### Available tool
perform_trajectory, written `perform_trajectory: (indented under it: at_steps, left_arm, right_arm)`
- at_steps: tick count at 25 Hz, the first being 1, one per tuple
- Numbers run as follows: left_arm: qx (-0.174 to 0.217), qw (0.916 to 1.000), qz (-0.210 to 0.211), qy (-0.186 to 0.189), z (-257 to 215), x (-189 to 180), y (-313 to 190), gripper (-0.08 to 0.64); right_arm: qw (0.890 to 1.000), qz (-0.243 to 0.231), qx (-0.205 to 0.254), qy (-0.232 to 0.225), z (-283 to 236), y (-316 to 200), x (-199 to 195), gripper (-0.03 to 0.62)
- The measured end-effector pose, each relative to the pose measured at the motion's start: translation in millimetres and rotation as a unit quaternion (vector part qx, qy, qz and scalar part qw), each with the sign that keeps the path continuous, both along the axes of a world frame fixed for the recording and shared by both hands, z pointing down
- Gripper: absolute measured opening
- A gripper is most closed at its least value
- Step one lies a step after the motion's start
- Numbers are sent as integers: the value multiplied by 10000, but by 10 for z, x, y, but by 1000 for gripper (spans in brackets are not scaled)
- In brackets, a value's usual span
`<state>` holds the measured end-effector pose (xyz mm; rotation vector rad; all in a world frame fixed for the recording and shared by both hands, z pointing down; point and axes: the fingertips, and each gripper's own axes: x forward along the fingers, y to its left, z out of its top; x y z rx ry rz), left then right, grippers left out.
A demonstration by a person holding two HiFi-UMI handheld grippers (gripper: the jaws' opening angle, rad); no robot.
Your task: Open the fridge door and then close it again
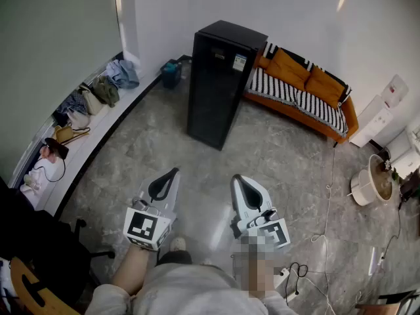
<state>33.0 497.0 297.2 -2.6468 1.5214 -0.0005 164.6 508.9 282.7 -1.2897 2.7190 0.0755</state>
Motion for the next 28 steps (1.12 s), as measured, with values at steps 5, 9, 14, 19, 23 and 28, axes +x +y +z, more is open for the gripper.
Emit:
perform_trajectory:
  at_steps: [5,9,14,19,23,28]
  left_arm:
    - [8,10000,42,37,-11,-34,-9,2]
    - [-4,9999,81,70,-14,-92,-74,2]
    - [-10,9999,126,93,-16,-202,-223,2]
    - [28,9998,148,125,-44,-338,-467,2]
    - [60,9998,158,137,-63,-506,-669,2]
    - [81,9997,197,149,-39,-751,-953,2]
  right_arm:
    - [10000,0,26,14,-4,9,-60,-3]
    - [10000,20,4,50,-1,-42,-130,-3]
    - [10000,26,17,6,-7,-168,-243,-5]
    - [10000,55,-73,16,27,-406,-363,-3]
    - [9999,33,-91,-81,22,-599,-531,-3]
    - [9999,75,7,-109,11,-884,-777,-3]
